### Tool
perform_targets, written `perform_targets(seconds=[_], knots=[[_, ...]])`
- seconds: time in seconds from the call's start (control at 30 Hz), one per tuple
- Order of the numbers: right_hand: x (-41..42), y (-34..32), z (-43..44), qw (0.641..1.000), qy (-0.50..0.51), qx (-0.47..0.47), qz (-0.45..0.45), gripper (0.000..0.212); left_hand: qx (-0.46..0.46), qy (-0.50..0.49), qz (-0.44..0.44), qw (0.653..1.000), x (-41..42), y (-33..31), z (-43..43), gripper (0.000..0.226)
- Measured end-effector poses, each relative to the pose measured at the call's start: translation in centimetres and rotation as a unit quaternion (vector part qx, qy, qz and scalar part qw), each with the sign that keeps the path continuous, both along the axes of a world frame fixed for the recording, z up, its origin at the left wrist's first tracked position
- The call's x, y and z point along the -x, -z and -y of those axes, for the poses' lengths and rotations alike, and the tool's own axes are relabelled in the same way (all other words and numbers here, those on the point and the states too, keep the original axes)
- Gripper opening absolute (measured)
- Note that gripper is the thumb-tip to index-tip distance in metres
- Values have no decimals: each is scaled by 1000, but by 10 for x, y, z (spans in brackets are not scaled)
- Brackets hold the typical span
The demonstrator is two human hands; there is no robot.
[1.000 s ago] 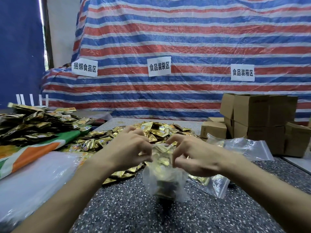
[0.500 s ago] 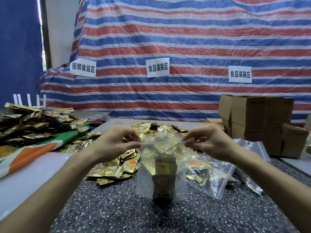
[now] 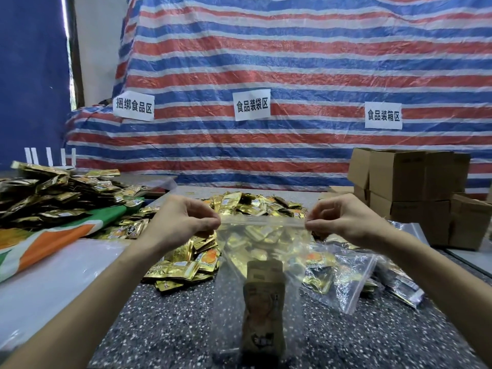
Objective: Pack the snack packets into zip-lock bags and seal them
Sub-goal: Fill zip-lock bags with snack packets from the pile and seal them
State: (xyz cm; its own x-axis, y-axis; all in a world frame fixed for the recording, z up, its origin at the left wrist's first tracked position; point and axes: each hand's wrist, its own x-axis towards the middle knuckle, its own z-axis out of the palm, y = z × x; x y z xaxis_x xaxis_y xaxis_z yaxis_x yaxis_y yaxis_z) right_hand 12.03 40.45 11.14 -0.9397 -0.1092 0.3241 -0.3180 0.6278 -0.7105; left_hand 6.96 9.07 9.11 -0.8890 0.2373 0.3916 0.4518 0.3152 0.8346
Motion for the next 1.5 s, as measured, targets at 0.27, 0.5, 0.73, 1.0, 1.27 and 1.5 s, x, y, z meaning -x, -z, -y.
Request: perform_targets(seconds=[0.27, 0.5, 0.73, 1.0, 1.27, 1.5], knots=[[-2, 2, 6, 994, -50, -11, -101, 26, 54, -51, -45, 996, -10, -9, -6, 8], [1, 9, 19, 984, -30, -108, -136, 20, 56, -80, -58, 994, -12, -2, -10, 11], [6, -9, 90, 944, -39, -277, -173, 41, 67, -93, -91, 989, -17, -1, -22, 14], [15, -16, 119, 953, -75, -241, -167, 7, 65, -72, -122, 988, -23, -4, -20, 14], [16, -12, 119, 946, -62, -256, -191, 4, 127, -35, -194, 972, -20, 2, -15, 14], [15, -7, 107, 948, -68, -254, -181, 10, 58, -41, -191, 979, -21, 14, -19, 22]])
